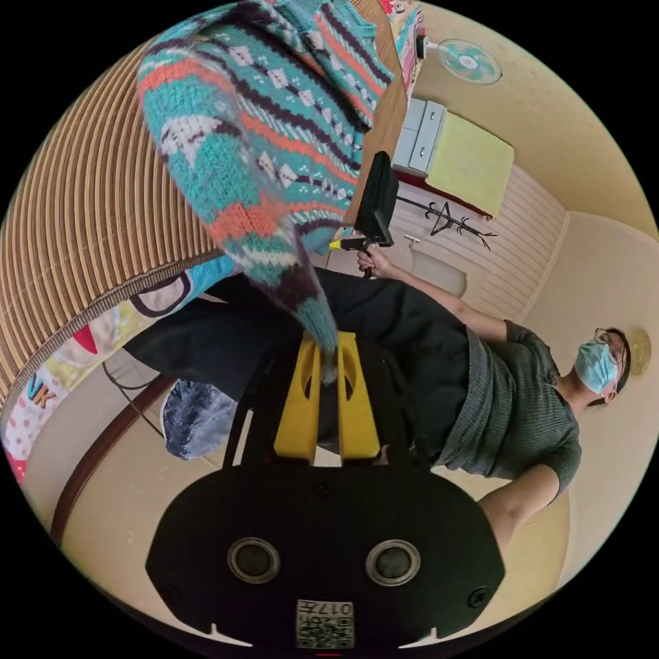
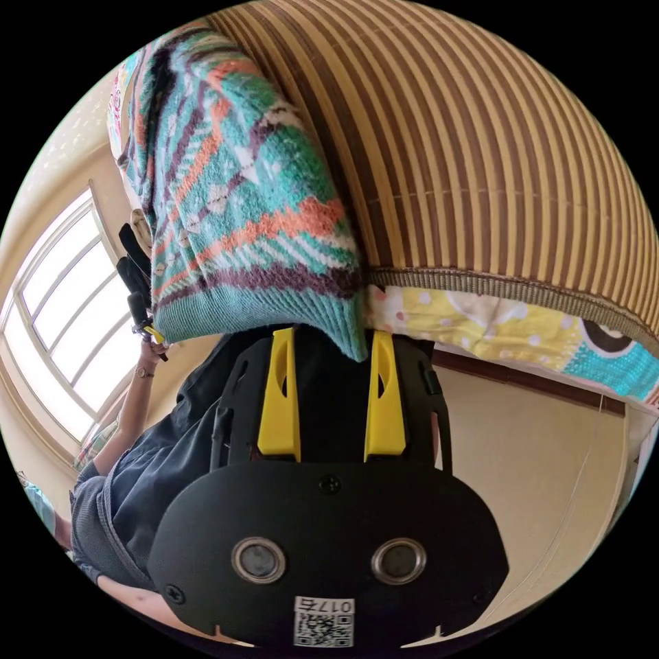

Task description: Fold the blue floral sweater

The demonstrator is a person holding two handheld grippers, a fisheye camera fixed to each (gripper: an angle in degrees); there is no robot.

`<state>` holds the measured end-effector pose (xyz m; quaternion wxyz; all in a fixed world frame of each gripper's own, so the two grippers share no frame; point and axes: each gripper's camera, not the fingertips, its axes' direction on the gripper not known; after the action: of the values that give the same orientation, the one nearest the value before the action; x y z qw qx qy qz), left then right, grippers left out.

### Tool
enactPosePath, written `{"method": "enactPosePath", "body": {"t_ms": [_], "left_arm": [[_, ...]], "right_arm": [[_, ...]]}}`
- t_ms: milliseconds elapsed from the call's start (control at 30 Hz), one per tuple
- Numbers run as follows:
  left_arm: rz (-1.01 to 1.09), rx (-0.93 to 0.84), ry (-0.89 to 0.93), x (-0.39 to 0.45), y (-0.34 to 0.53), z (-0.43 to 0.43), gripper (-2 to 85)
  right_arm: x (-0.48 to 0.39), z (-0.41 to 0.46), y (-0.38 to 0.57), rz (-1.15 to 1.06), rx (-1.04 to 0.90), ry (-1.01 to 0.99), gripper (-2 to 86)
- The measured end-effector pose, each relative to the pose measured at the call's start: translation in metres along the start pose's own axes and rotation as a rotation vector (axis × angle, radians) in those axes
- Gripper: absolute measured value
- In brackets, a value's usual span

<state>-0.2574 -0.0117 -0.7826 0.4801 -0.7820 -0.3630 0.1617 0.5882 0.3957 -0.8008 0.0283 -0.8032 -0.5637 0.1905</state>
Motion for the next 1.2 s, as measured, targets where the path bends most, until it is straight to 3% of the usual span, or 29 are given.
{"method": "enactPosePath", "body": {"t_ms": [67,133,200,267,433,533,633,767,867,933,1067,1200], "left_arm": [[0.009,0.045,0.052,0.009,0.005,-0.011,4.2],[0.034,0.084,0.081,0.022,0.009,-0.023,4.2],[0.048,0.11,0.103,0.031,0.013,-0.031,4.2],[0.079,0.14,0.145,0.038,0.019,-0.035,4.2],[0.232,0.262,0.532,0.039,0.055,-0.021,4.1],[0.254,0.329,0.639,0.031,0.064,-0.003,4.1],[0.181,0.481,0.658,0.008,0.054,0.004,4.2],[-0.06,0.719,0.537,-0.017,0.019,-0.002,4.3],[-0.19,0.909,0.579,-0.023,-0.022,-0.009,4.4],[-0.197,1.032,0.599,-0.01,-0.057,-0.024,4.5],[-0.12,1.102,0.612,0.01,-0.114,-0.054,4.5],[-0.069,1.1,0.541,0.012,-0.159,-0.08,8.8]], "right_arm": [[-0.007,0.0,0.003,-0.033,-0.016,0.01,5.4],[-0.018,-0.017,0.015,-0.154,0.016,-0.086,3.8],[-0.025,-0.046,0.034,-0.302,0.069,-0.316,2.9],[-0.019,-0.096,0.065,-0.475,0.187,-0.765,2.3],[-0.015,-0.179,0.15,-0.649,0.504,-0.899,1.8],[-0.01,-0.191,0.18,-0.688,0.6,-1.019,1.5],[-0.004,-0.189,0.174,-0.607,0.667,-1.08,1.4],[0.024,-0.181,0.106,-0.134,0.77,-1.072,1.5],[0.016,-0.189,0.039,0.054,0.765,-1.138,1.8],[-0.013,-0.211,-0.001,0.046,0.76,-1.104,2.0],[-0.102,-0.278,-0.081,-0.088,0.798,-0.9,3.2],[-0.138,-0.289,-0.138,-0.002,0.824,-0.938,5.7]]}}
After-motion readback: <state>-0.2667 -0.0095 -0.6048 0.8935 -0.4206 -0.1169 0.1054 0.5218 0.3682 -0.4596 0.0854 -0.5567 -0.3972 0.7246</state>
